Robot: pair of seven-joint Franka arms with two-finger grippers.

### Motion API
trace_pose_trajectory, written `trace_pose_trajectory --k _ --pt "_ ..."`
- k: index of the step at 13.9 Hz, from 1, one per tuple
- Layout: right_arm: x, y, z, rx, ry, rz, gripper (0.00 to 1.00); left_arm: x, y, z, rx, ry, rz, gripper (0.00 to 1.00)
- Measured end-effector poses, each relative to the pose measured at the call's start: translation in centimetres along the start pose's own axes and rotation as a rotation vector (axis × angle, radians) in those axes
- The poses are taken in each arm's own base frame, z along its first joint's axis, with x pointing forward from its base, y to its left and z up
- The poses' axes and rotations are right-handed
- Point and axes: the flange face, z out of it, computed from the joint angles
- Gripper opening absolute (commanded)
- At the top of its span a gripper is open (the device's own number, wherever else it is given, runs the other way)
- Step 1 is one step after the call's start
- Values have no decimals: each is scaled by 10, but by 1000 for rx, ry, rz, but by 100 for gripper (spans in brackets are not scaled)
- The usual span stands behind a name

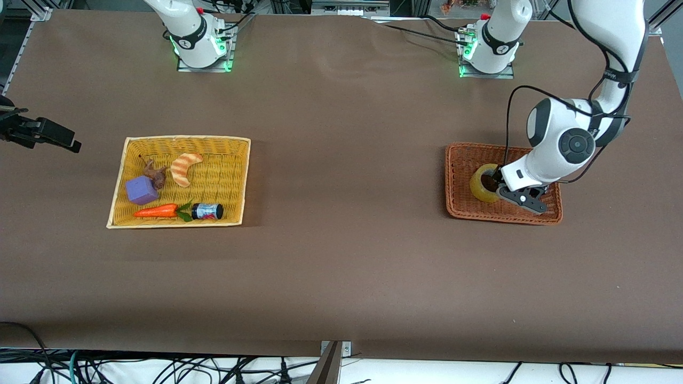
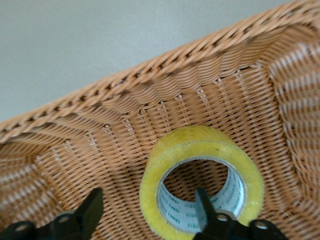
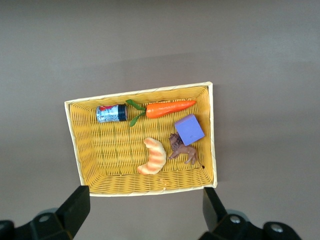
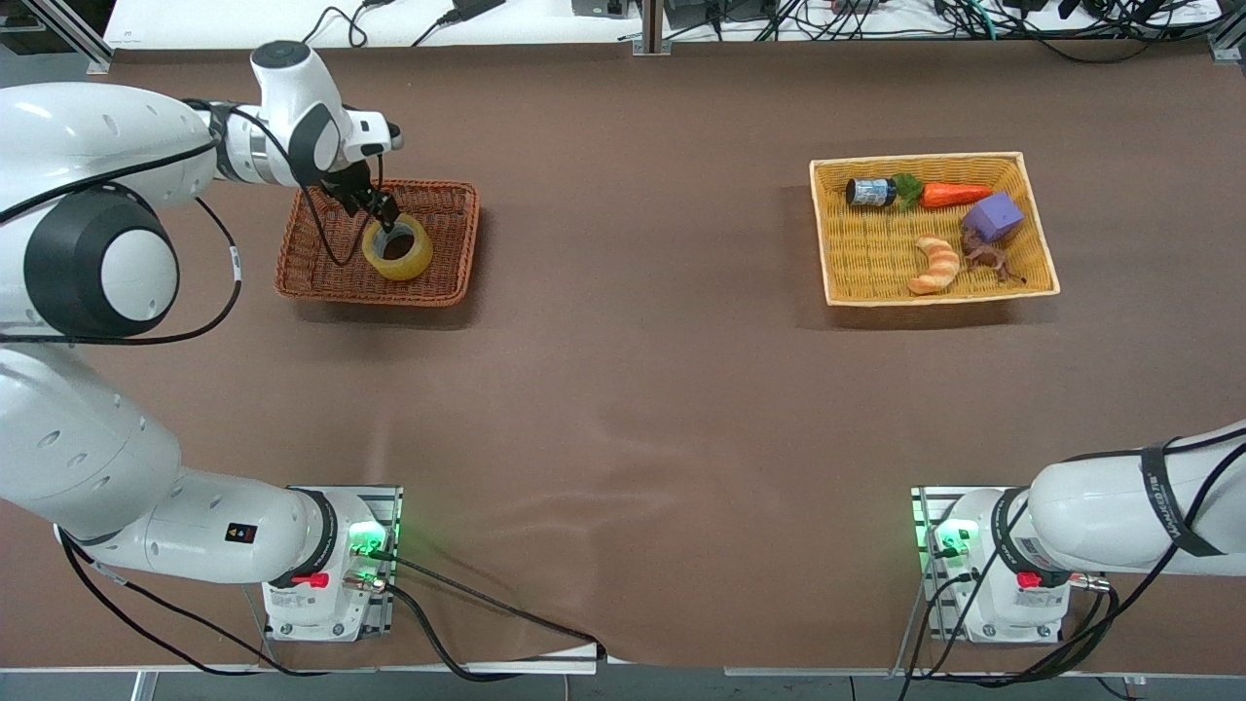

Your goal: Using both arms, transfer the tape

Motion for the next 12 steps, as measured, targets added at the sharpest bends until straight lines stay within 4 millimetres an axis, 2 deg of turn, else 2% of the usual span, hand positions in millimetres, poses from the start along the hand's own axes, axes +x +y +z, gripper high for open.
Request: trace_pose_trajectory --k 4,8,10,12 --pt "0 -1 0 0 0 -2 100 8 2 -88 -4 29 0 100" --pt "0 -1 0 0 0 -2 100 17 5 -208 -59 19 -103 100" --pt "0 -1 0 0 0 -2 100 17 19 -263 -62 -4 -161 100" --pt "0 -1 0 0 0 -2 100 15 32 -308 -48 -2 -189 100"
